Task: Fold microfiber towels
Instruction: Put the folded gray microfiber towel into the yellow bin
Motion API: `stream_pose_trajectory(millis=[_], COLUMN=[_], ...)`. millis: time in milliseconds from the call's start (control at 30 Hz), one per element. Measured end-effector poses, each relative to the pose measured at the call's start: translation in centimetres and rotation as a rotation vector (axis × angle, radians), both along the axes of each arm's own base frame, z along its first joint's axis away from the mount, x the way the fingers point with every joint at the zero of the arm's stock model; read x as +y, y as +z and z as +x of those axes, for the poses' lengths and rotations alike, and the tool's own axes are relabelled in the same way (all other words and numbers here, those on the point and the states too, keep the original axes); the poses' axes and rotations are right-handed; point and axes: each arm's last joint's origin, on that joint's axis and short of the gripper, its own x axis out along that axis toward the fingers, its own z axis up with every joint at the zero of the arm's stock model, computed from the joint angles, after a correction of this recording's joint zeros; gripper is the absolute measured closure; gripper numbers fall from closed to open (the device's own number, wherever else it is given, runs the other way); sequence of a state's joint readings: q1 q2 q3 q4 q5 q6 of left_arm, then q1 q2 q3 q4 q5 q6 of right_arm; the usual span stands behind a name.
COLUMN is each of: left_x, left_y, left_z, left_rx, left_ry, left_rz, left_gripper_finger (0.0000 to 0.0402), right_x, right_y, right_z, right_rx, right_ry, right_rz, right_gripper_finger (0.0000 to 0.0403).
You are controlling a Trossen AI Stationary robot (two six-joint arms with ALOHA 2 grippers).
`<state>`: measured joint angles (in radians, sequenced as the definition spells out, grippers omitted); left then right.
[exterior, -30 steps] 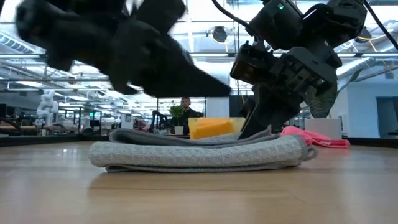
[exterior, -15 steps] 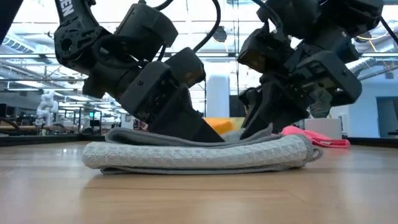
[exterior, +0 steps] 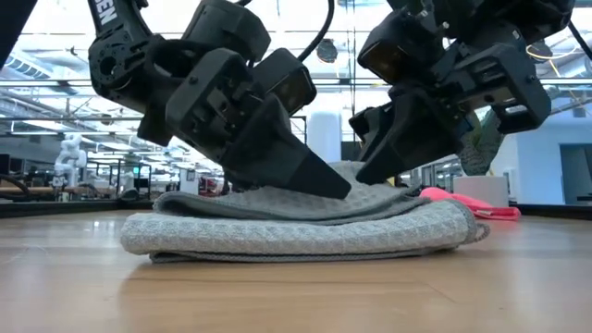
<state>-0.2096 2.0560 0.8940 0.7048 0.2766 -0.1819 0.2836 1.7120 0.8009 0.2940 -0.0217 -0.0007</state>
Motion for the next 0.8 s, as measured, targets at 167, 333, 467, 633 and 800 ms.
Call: stream_pose_trajectory(millis=[167, 333, 467, 633, 800], left_x=[0.1, 0.3, 0.2, -0.9, -3.1], left_y=[0.0, 0.0, -0.1, -0.2, -0.4], left_z=[0.0, 0.1, 0.0, -0.2, -1.0], left_rx=[0.001, 0.021, 0.012, -0.042, -0.122], left_ry=[0.001, 0.040, 0.064, 0.067, -0.007], left_rz=[-0.006, -0.039, 0.012, 0.185, 0.445], left_gripper_finger=[0.0263, 0.0318, 0.0366, 0.0381, 0.0366], right_x=[0.0, -0.7, -1.1, -1.1, -0.4], right_y=[0.1, 1.3, 3.5, 3.6, 0.5], right_z=[0.1, -0.1, -1.4, -3.4, -5.8], right_rx=[-0.025, -0.024, 0.021, 0.057, 0.031], right_ry=[0.021, -0.039, -0.112, -0.211, -0.230], right_rz=[-0.014, 0.037, 0.115, 0.207, 0.318], right_gripper_finger=[0.0325, 0.0252, 0.0193, 0.0163, 0.0161])
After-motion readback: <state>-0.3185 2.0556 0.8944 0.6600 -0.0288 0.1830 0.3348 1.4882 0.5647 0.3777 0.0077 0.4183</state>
